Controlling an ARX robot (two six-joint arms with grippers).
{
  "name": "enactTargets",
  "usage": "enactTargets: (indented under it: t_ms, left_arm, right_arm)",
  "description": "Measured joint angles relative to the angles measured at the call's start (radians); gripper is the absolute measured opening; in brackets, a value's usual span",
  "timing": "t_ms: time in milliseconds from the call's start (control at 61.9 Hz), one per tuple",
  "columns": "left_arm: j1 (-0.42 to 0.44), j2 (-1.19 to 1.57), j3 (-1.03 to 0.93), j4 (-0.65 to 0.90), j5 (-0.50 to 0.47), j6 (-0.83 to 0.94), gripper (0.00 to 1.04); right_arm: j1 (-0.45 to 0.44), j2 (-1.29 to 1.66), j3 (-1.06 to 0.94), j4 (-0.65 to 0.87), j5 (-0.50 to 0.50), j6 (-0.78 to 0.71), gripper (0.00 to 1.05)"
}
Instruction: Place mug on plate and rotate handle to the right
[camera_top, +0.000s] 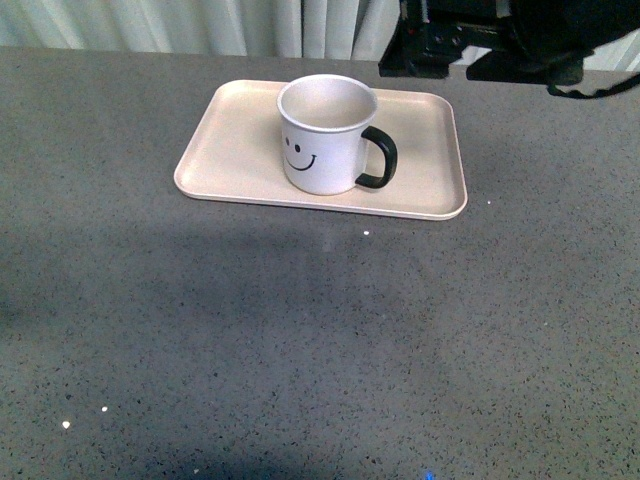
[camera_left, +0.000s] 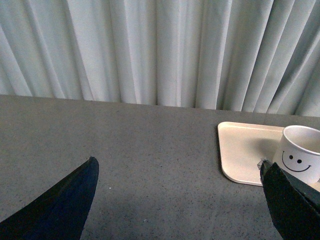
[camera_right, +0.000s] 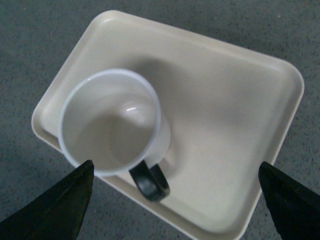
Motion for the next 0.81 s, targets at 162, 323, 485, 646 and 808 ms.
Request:
enactTargets:
  t_ms: [162, 323, 485, 646, 808]
  left_arm:
    - [0.000, 0.000, 0.000, 0.000, 0.000, 0.000, 0.95]
    - [0.000, 0.000, 0.000, 0.000, 0.000, 0.000, 0.95]
    - [0.000, 0.000, 0.000, 0.000, 0.000, 0.000, 0.95]
    - [0.000, 0.000, 0.000, 0.000, 0.000, 0.000, 0.95]
    - [0.000, 0.000, 0.000, 0.000, 0.000, 0.000, 0.95]
  right_arm:
    - [0.023, 0.099, 0.143, -0.072, 0.003, 0.000, 0.95]
    - [0.039, 0.171, 0.225, -0.122, 0.011, 0.000, 0.96]
    - [0.047, 0.227, 0.280, -0.153, 0.023, 0.000, 0.96]
    - [0.054, 0.259, 0.295, -0.163, 0.036, 0.000, 0.96]
    - [0.063, 0.282, 0.301, -0.169, 0.034, 0.004, 0.96]
